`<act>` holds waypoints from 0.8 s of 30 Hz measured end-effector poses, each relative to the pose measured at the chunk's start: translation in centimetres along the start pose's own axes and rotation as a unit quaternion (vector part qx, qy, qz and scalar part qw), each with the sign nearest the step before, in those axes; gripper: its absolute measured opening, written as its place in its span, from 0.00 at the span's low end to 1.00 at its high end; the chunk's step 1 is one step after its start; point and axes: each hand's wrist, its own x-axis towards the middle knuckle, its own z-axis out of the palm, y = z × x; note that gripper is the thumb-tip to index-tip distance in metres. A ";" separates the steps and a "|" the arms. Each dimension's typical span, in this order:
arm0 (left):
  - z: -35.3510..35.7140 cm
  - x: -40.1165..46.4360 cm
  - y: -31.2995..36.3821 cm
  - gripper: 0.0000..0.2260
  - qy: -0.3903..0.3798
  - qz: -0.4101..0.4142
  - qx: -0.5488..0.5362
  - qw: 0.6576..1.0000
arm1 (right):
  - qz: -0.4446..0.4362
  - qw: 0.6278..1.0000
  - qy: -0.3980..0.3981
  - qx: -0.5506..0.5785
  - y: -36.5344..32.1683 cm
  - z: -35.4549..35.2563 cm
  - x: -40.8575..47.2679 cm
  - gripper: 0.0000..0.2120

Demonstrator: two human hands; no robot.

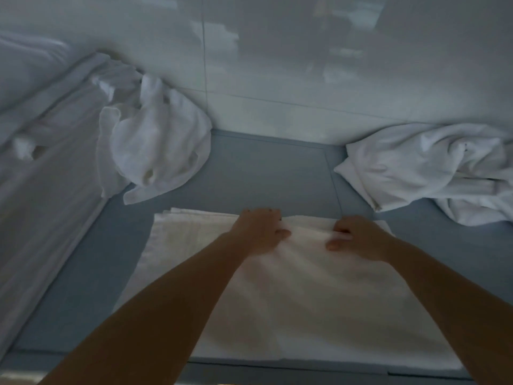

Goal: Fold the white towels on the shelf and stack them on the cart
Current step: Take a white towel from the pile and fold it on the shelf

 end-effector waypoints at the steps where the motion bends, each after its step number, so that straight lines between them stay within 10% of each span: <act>1: 0.5 0.6 0.9 0.16 0.009 0.004 -0.007 1.000 | -0.009 1.000 0.004 -0.001 0.3 0.1 -0.2 0.13; 11: 1.9 2.8 2.8 0.12 0.084 -0.072 0.017 0.994 | 0.093 0.988 0.109 0.053 2.6 0.9 -1.4 0.13; 20: 2.8 4.0 6.6 0.12 0.043 0.024 -0.021 0.999 | 0.112 0.986 0.112 0.045 6.8 -0.7 -3.8 0.12; 24: 3.5 4.3 6.4 0.14 0.079 0.016 0.067 0.995 | 0.087 0.981 0.148 -0.092 7.5 0.5 -3.6 0.11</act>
